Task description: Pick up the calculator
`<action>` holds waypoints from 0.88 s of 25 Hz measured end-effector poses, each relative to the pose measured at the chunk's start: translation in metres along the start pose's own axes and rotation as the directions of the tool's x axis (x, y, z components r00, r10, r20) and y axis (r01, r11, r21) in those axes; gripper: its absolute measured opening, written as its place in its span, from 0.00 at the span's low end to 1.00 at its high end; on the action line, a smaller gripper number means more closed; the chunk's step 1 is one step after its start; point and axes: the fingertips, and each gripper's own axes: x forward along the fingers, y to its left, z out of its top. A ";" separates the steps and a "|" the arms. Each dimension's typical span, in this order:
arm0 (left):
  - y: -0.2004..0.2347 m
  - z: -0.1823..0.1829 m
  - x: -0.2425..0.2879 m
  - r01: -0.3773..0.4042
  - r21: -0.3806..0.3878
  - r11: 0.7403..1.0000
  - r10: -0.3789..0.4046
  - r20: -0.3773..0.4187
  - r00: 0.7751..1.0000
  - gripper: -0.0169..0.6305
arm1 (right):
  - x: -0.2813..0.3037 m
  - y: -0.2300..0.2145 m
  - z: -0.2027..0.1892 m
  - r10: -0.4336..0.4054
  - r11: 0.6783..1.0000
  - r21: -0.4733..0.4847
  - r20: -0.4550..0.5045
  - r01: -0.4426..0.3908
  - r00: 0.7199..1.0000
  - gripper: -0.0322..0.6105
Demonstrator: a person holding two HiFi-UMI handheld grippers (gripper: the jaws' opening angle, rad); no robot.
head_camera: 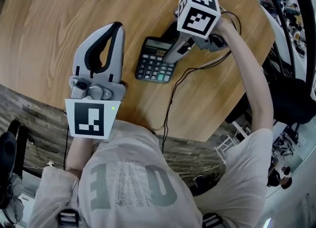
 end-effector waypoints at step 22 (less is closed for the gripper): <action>0.003 -0.031 0.014 -0.005 0.007 1.000 0.006 -0.060 0.998 0.04 | 0.016 -0.027 -0.011 0.004 1.000 0.001 -0.155 -0.004 0.988 0.23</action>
